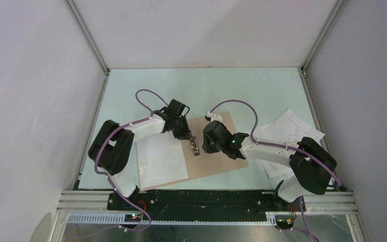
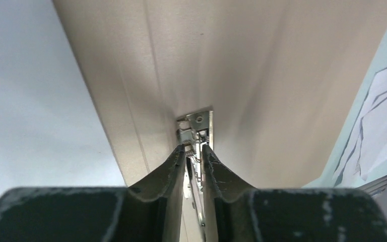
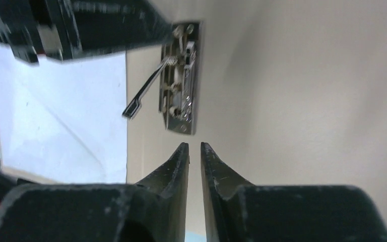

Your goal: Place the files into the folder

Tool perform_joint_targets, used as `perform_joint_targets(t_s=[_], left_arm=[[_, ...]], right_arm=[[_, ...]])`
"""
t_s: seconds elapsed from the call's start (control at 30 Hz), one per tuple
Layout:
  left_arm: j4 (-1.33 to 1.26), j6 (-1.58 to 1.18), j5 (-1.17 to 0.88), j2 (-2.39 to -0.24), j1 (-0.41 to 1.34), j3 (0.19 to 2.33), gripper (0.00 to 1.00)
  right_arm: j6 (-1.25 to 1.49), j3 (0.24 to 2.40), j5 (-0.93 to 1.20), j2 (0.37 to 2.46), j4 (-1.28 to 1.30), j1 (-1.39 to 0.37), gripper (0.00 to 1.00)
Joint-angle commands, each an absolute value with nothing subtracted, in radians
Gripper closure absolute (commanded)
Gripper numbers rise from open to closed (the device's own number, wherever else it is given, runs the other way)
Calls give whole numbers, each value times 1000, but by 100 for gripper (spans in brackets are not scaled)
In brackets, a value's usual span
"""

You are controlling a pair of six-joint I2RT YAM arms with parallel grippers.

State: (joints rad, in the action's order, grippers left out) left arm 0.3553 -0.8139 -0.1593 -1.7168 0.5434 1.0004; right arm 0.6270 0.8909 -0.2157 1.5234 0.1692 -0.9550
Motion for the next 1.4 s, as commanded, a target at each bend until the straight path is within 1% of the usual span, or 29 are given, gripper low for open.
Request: perform_joint_targets(t_s=[0.0, 0.13, 0.3, 0.53, 0.7, 1.0, 1.23, 1.37], left_arm=[[412, -763, -119, -1695, 550, 1068, 75], [450, -752, -85, -1652, 519, 1106, 70], [492, -731, -41, -1564, 460, 1111, 63], [509, -705, -4, -1416, 426, 1047, 55], [519, -695, -4, -1334, 427, 998, 54], [519, -698, 34, -1250, 441, 871, 53], [517, -704, 49, -1246, 494, 849, 52], [511, -713, 77, -1281, 538, 869, 52]], right_arm=[[669, 845, -20, 1492, 43, -968, 83], [694, 837, 69, 1521, -20, -977, 86], [750, 837, 158, 1583, -126, -962, 86], [762, 895, 187, 1690, -200, -867, 87], [735, 990, 213, 1763, -186, -819, 87], [746, 1123, 202, 1888, -138, -796, 86], [732, 1193, 165, 1944, -85, -785, 86], [709, 1216, 151, 1906, -52, -774, 84]])
